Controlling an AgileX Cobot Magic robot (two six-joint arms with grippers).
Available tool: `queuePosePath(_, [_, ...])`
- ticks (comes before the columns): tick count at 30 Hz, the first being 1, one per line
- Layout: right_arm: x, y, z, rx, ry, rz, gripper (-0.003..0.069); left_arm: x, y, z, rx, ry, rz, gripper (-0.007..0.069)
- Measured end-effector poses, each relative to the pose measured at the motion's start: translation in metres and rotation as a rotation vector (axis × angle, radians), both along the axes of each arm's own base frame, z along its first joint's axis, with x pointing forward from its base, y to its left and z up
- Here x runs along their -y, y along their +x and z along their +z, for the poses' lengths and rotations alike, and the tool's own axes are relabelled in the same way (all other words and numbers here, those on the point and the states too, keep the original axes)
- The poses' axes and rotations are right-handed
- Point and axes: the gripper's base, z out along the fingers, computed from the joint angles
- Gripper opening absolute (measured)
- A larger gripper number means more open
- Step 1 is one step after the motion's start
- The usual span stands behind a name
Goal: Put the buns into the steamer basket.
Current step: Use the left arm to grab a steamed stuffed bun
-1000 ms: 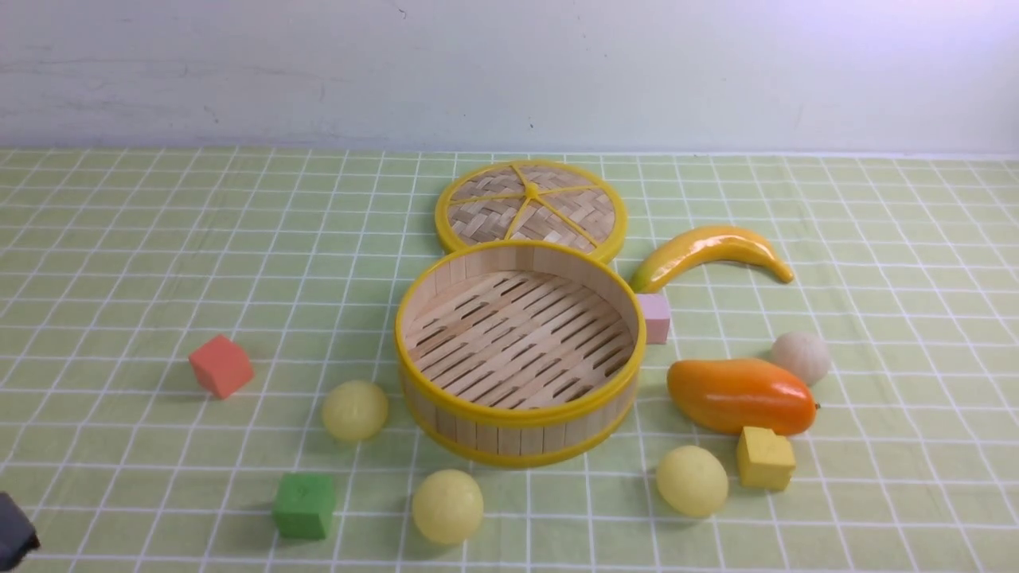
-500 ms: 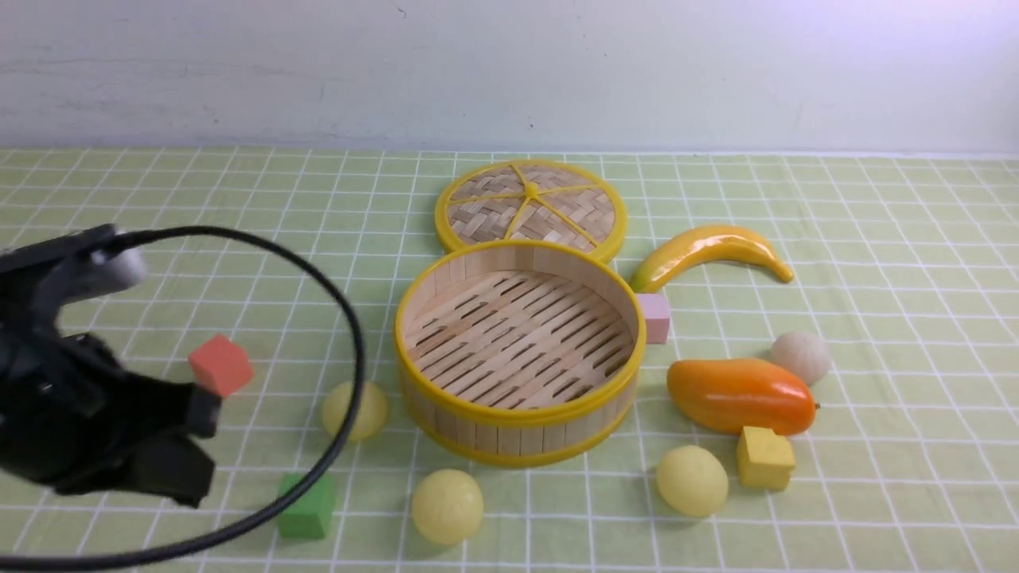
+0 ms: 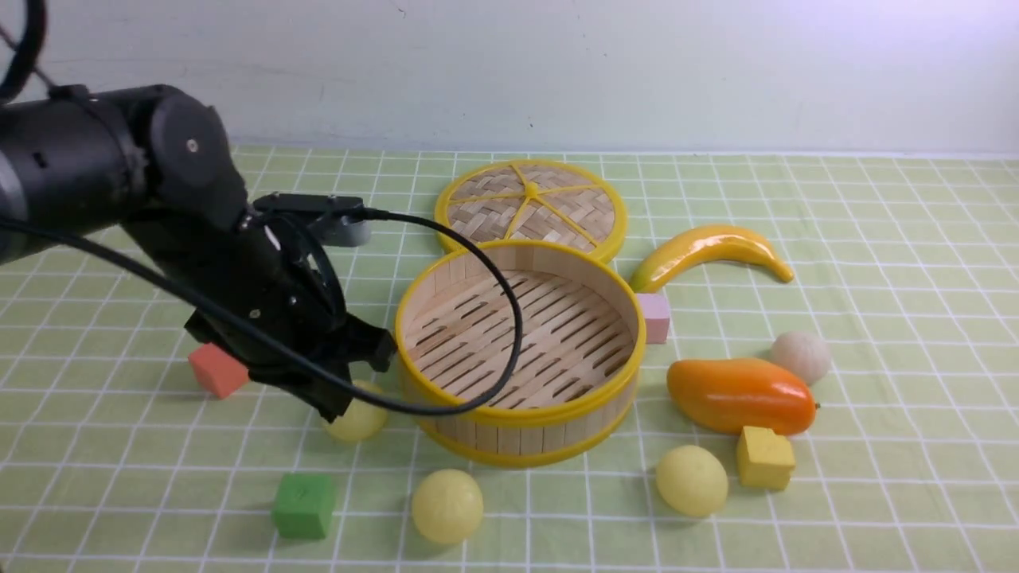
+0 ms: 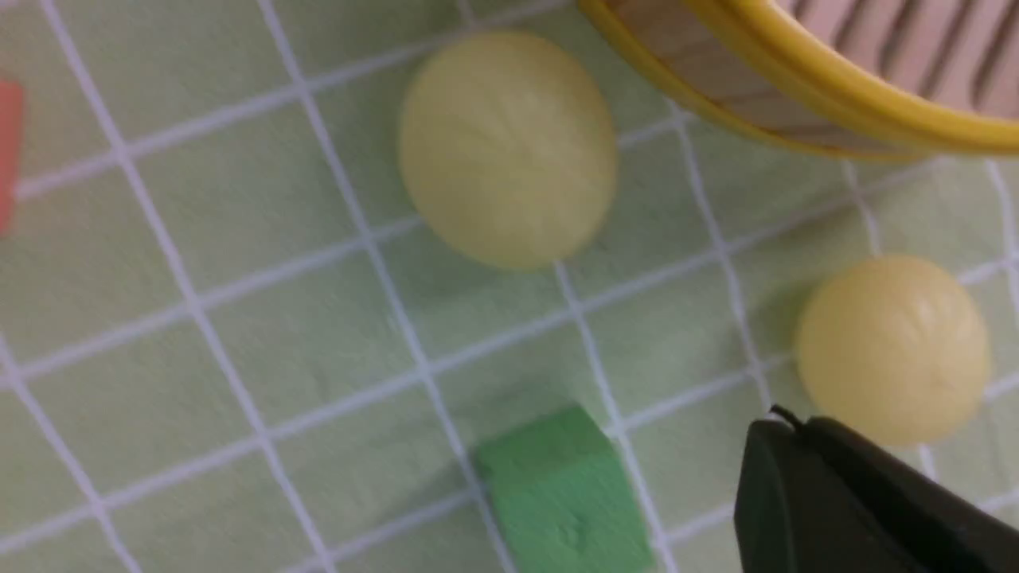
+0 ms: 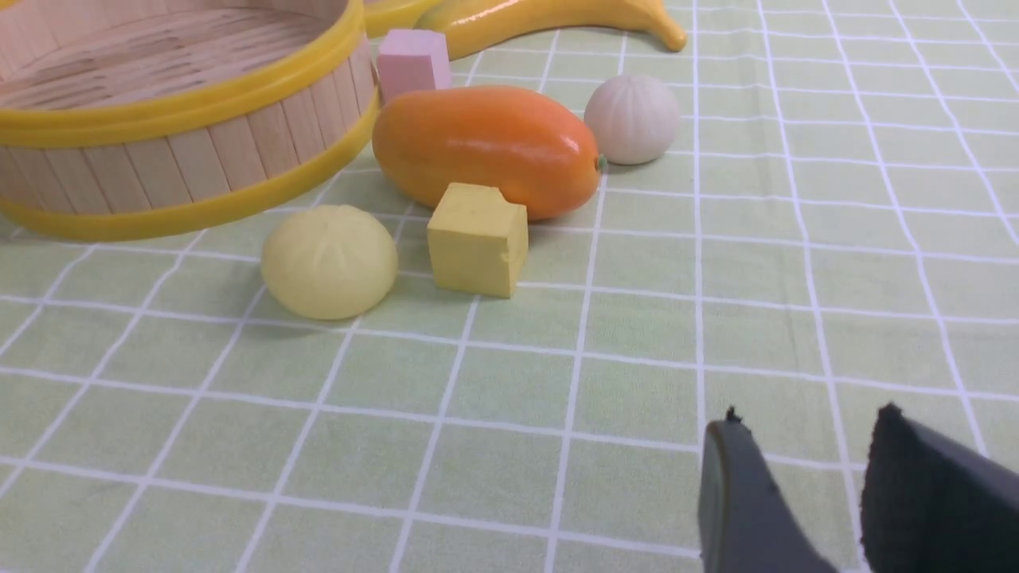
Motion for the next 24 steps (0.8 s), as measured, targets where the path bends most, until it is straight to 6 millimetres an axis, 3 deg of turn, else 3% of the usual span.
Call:
queuePosePath(3, [0.000, 0.000, 0.000, 0.000, 0.000, 0.000, 0.0239, 0.000, 0.014, -0.005, 0.029, 0.041, -0.014, 0.0027])
queuePosePath(5, [0.000, 0.000, 0.000, 0.000, 0.000, 0.000, 0.0239, 0.002, 0.026, -0.014, 0.038, 0.066, -0.021, 0.0127])
queuePosePath(6, [0.000, 0.000, 0.000, 0.000, 0.000, 0.000, 0.0239, 0.002, 0.027, -0.014, 0.040, 0.065, -0.021, 0.0127])
queuePosePath(7, [0.000, 0.000, 0.000, 0.000, 0.000, 0.000, 0.0239, 0.003, 0.031, -0.022, 0.038, 0.073, -0.032, 0.0198])
queuePosePath(11, [0.000, 0.000, 0.000, 0.000, 0.000, 0.000, 0.0239, 0.005, 0.039, -0.037, 0.049, 0.095, -0.088, 0.0299])
queuePosePath(18, [0.000, 0.000, 0.000, 0.000, 0.000, 0.000, 0.0239, 0.007, 0.047, -0.049, 0.086, 0.104, -0.125, 0.0294])
queuePosePath(24, [0.000, 0.000, 0.000, 0.000, 0.000, 0.000, 0.0239, 0.007, 0.049, -0.059, 0.066, 0.112, -0.130, 0.0222])
